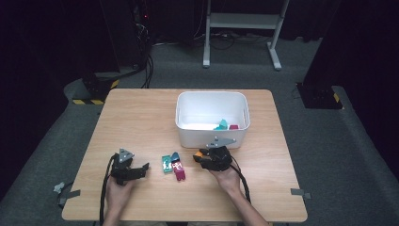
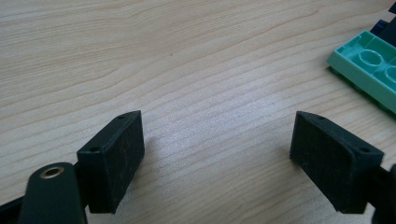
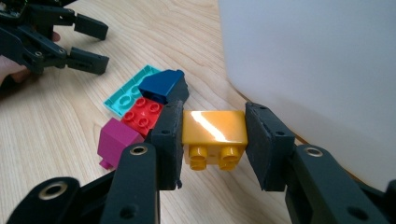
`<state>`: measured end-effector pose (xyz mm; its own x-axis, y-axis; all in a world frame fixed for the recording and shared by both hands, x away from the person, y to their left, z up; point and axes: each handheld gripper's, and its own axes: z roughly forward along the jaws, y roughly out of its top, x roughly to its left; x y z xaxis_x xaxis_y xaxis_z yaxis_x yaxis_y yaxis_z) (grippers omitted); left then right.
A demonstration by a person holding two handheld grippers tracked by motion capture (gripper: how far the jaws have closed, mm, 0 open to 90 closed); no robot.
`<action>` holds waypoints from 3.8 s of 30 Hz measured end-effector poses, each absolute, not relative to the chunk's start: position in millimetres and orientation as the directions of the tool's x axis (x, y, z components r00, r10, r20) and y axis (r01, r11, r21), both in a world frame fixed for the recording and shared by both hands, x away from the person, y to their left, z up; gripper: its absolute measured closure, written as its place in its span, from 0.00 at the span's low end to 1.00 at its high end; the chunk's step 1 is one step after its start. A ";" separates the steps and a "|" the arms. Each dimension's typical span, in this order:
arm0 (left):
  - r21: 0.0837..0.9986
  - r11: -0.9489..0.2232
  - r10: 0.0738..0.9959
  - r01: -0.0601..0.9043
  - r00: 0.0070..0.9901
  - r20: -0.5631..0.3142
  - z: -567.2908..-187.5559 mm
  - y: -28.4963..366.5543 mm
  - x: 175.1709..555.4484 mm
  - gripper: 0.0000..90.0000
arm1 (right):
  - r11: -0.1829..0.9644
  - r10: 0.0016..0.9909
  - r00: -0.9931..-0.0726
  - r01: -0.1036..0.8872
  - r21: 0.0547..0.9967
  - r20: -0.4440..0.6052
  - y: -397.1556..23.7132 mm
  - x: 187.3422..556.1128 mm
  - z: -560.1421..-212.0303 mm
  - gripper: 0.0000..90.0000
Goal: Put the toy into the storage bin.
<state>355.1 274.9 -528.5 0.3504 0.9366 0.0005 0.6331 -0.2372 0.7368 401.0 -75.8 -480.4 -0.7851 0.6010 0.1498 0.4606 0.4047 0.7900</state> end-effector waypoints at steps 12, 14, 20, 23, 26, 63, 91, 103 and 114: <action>0.738 -0.235 0.937 0.633 0.349 -0.001 -528.6 274.9 355.0 0.20 | 0.424 0.607 -0.784 0.461 0.780 0.133 -81.9 394.8 -473.1 0.66; 0.738 -0.235 0.937 0.633 0.349 -0.002 -528.6 275.0 355.0 0.20 | 0.415 0.612 -0.781 0.453 0.789 0.126 -83.4 394.1 -469.7 0.66; 0.738 -0.235 0.937 0.633 0.350 -0.002 -528.5 275.0 355.0 0.20 | 0.421 0.599 -0.790 0.448 0.789 0.130 -82.5 393.6 -465.0 0.66; 0.738 -0.235 0.937 0.633 0.350 -0.002 -528.5 274.9 355.0 0.20 | 0.431 0.588 -0.799 0.441 0.788 0.126 -82.1 393.9 -461.4 0.66; 0.738 -0.235 0.937 0.633 0.350 -0.002 -528.5 275.0 355.0 0.20 | 0.414 0.583 -0.801 0.440 0.797 0.139 -84.5 395.0 -453.8 0.66; 0.736 -0.233 0.938 0.635 0.347 -0.003 -528.4 274.6 355.3 0.20 | 0.366 0.573 -0.801 0.442 0.819 0.176 -118.9 404.3 -390.3 0.66; 0.738 -0.233 0.938 0.634 0.348 -0.003 -528.5 274.6 355.3 0.20 | 0.371 0.575 -0.802 0.433 0.821 0.163 -118.5 425.1 -355.0 0.66; 0.738 -0.233 0.937 0.634 0.348 -0.003 -528.5 274.7 355.3 0.20 | 0.354 0.640 -0.757 0.443 0.824 0.132 -119.7 446.1 -350.5 0.66; 0.738 -0.232 0.937 0.634 0.348 -0.004 -528.6 274.6 355.3 0.20 | 0.332 0.689 -0.713 0.468 0.819 0.129 -127.2 463.2 -352.6 0.66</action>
<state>355.3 274.6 -528.6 0.3480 0.9375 -0.0041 0.6340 -0.2322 0.7377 463.2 -127.2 -352.6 -0.7129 0.6894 0.1286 0.4684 0.3316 0.8189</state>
